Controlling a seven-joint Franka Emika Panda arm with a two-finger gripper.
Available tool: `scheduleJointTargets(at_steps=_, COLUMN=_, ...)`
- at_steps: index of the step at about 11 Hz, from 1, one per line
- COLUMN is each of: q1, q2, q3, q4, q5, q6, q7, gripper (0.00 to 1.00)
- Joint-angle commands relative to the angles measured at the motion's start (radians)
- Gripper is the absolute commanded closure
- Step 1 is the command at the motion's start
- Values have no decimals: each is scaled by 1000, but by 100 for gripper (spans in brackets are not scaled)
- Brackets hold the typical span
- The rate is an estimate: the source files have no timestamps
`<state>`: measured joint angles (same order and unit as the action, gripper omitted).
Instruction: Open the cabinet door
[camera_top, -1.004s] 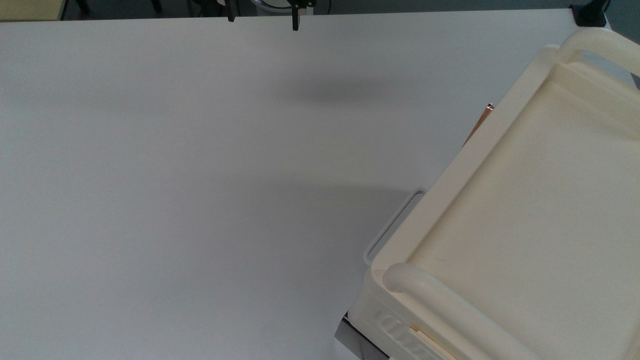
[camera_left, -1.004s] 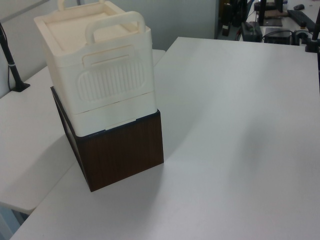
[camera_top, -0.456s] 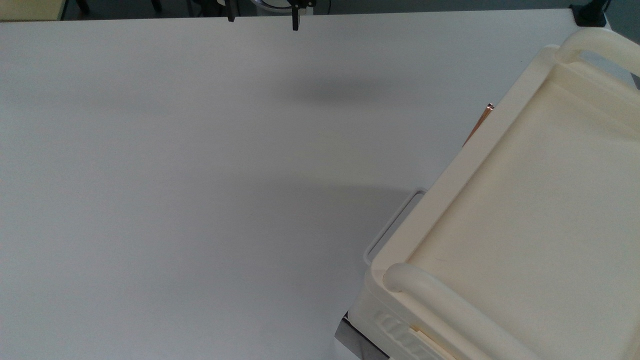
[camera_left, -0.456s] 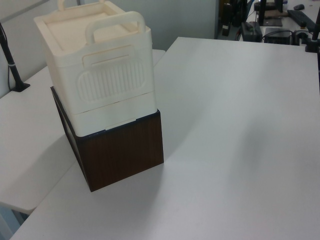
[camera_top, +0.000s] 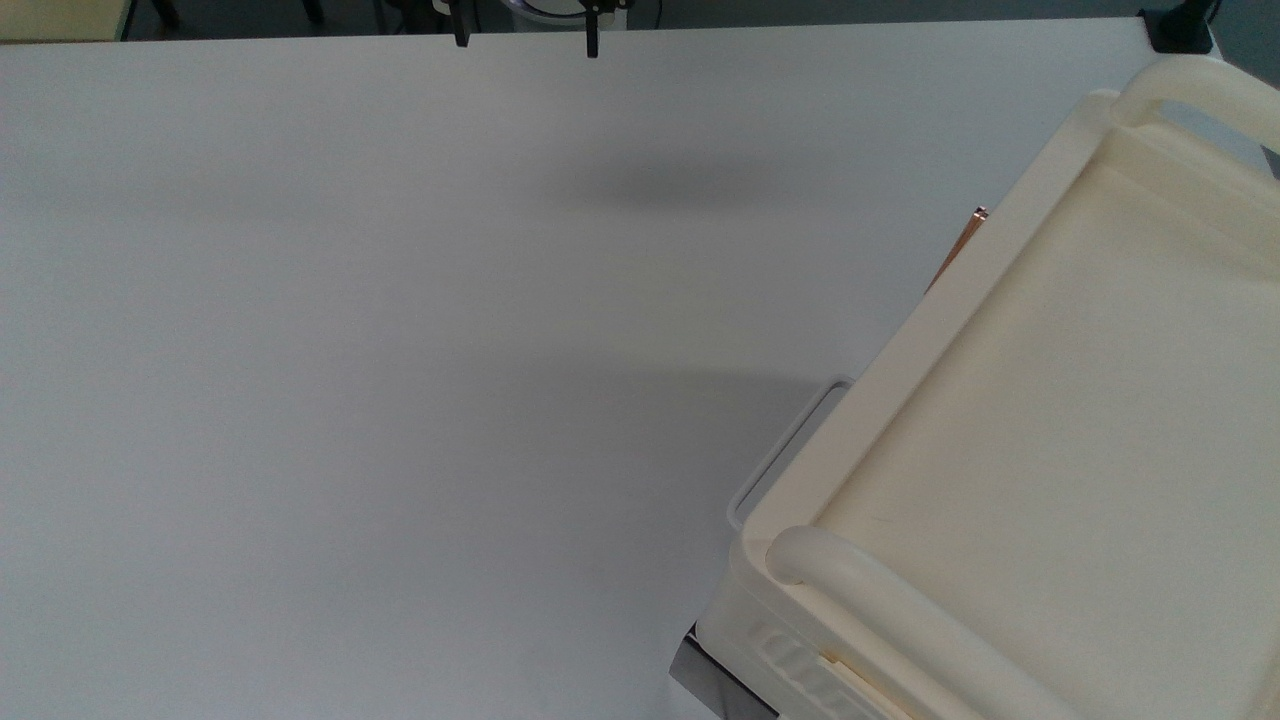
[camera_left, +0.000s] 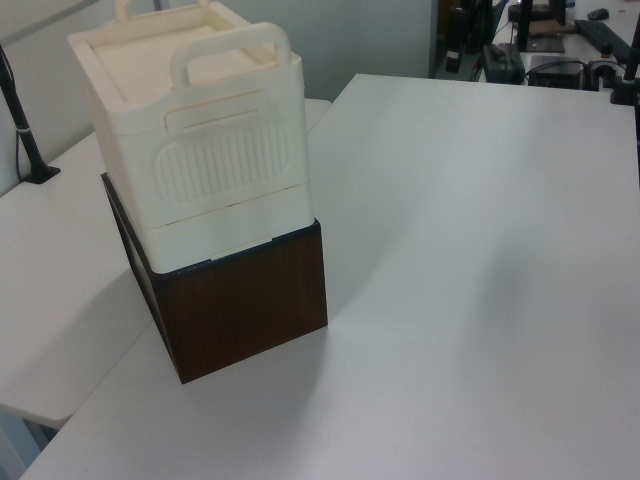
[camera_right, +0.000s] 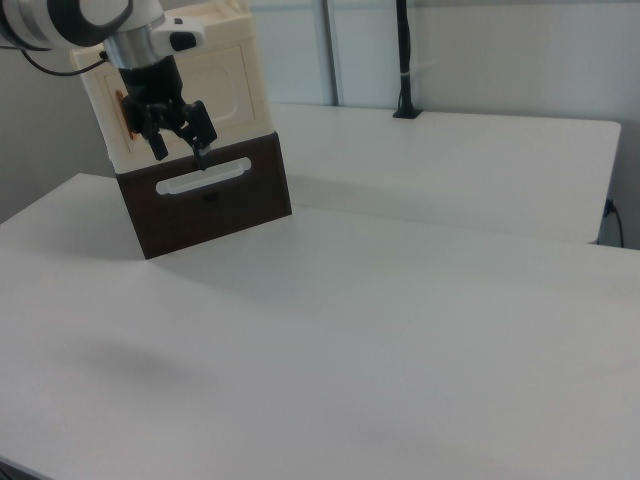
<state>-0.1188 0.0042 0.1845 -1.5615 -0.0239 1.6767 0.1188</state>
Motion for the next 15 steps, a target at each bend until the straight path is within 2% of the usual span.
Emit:
scheduleJointTargets(at_steps=1, q1=10, q2=-7, q3=-4, q4=-3, q5=-16, q6=-17, q7=-210, gripper=0)
scheduleJointTargets(at_steps=2, q1=13, q2=-9, q3=4, q4=1, q5=-13, q6=-15, q7=-237, gripper=0)
scheduleJointTargets(at_steps=3, q1=31, q2=-6, q3=7, q4=23, q5=-13, q6=-6, q7=-234, gripper=5)
scheduleJointTargets(at_steps=5, q1=70, q2=11, q3=10, q4=61, q5=-5, q6=8, q7=-222, gripper=33)
scheduleJointTargets(at_steps=7, q1=120, q2=19, q3=24, q4=64, q5=1, q6=104, q7=-162, gripper=45)
scheduleJointTargets(at_steps=9, q1=145, q2=52, q3=32, q4=66, q5=19, q6=236, q7=-139, gripper=52)
scheduleJointTargets(at_steps=12, q1=212, q2=124, q3=35, q4=81, q5=30, q6=424, q7=-142, gripper=53)
scheduleJointTargets(at_steps=15, q1=258, q2=163, q3=36, q4=115, q5=32, q6=494, q7=-133, gripper=53)
